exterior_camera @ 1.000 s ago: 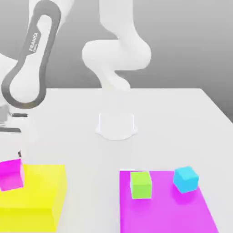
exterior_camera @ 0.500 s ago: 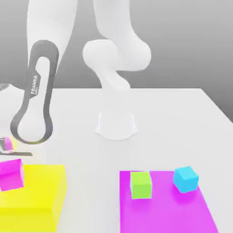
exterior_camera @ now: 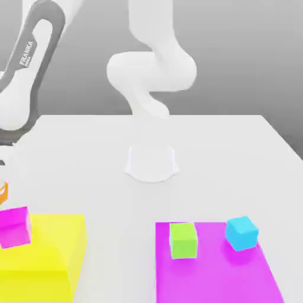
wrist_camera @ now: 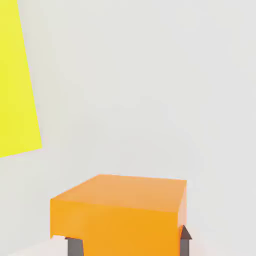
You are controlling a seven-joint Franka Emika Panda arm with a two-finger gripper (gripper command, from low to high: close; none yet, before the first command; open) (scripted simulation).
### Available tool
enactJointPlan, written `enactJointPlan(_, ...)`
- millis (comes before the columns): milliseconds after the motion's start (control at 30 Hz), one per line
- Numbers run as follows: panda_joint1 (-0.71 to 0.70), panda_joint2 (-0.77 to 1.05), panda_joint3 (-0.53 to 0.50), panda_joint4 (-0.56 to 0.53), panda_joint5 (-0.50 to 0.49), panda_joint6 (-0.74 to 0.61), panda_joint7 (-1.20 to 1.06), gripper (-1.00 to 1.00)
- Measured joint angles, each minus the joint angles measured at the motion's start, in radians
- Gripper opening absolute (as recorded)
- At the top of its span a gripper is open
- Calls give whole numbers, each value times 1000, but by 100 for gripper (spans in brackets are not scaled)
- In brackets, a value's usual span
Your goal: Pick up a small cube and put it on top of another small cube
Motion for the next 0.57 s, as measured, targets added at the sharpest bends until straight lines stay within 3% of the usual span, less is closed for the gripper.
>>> enactJointPlan(300, 174, -229, 51, 55, -325, -165, 296, -100)
enactJointPlan(367, 230, -241, 79, 29, -328, -134, 305, -100)
enactJointPlan(467, 244, -150, 75, -1, -225, -38, 232, -100)
enactJointPlan(500, 231, -117, 83, -9, -188, -7, 206, 100)
enactJointPlan(567, 231, -117, 83, -9, -188, -7, 205, 100)
